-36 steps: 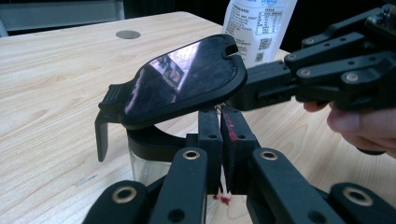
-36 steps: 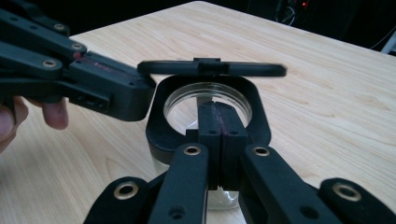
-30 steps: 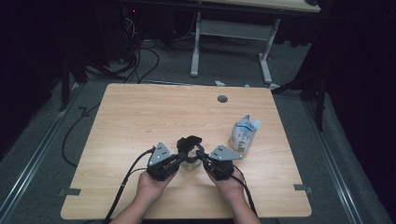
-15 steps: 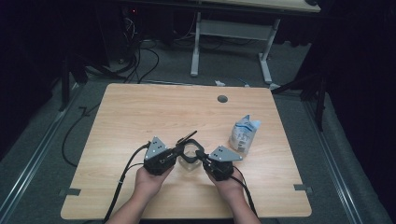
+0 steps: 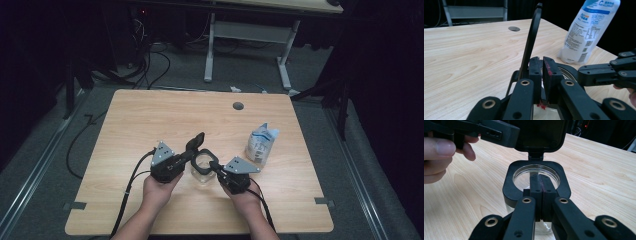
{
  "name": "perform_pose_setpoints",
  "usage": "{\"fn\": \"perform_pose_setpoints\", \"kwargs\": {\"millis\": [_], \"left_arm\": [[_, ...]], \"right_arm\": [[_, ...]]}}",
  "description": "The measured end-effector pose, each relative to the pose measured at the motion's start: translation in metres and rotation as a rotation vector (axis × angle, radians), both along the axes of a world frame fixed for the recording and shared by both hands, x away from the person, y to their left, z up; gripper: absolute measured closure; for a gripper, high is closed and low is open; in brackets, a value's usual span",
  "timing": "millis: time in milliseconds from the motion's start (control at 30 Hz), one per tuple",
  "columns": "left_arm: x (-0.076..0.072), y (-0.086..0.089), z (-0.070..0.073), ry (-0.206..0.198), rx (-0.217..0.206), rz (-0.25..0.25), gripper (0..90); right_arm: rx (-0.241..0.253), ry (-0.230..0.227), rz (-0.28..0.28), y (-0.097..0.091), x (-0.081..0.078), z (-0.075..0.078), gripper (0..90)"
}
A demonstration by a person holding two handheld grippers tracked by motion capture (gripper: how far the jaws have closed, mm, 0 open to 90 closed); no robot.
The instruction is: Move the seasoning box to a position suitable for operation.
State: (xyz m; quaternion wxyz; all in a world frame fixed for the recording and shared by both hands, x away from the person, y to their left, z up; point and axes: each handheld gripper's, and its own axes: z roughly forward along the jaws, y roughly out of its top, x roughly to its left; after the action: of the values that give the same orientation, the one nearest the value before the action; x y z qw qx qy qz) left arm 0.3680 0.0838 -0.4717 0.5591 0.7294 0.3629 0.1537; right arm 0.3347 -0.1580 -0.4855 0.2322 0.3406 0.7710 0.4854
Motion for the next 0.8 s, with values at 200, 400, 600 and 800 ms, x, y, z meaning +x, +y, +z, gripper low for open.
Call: {"fn": "perform_pose_setpoints", "kwargs": {"millis": [200,400,600,800], "left_arm": [[0.0034,0.0026,0.0001,0.006,0.002,0.021,85.9],[0.0054,0.0032,-0.0005,0.014,-0.002,0.039,87.4],[0.0073,0.0040,-0.0013,0.023,0.001,0.046,87.8],[0.0065,0.0039,-0.0013,0.026,0.011,0.045,87.5]], "right_arm": [[0.005,-0.005,0.011,-0.0013,0.0004,-0.0010,90.0],[0.005,-0.007,0.014,-0.0019,0.0007,-0.0011,90.0],[0.012,-0.006,0.019,-0.0027,0.0006,-0.0014,90.0],[0.013,-0.006,0.021,-0.0031,0.0006,-0.0014,90.0]]}}
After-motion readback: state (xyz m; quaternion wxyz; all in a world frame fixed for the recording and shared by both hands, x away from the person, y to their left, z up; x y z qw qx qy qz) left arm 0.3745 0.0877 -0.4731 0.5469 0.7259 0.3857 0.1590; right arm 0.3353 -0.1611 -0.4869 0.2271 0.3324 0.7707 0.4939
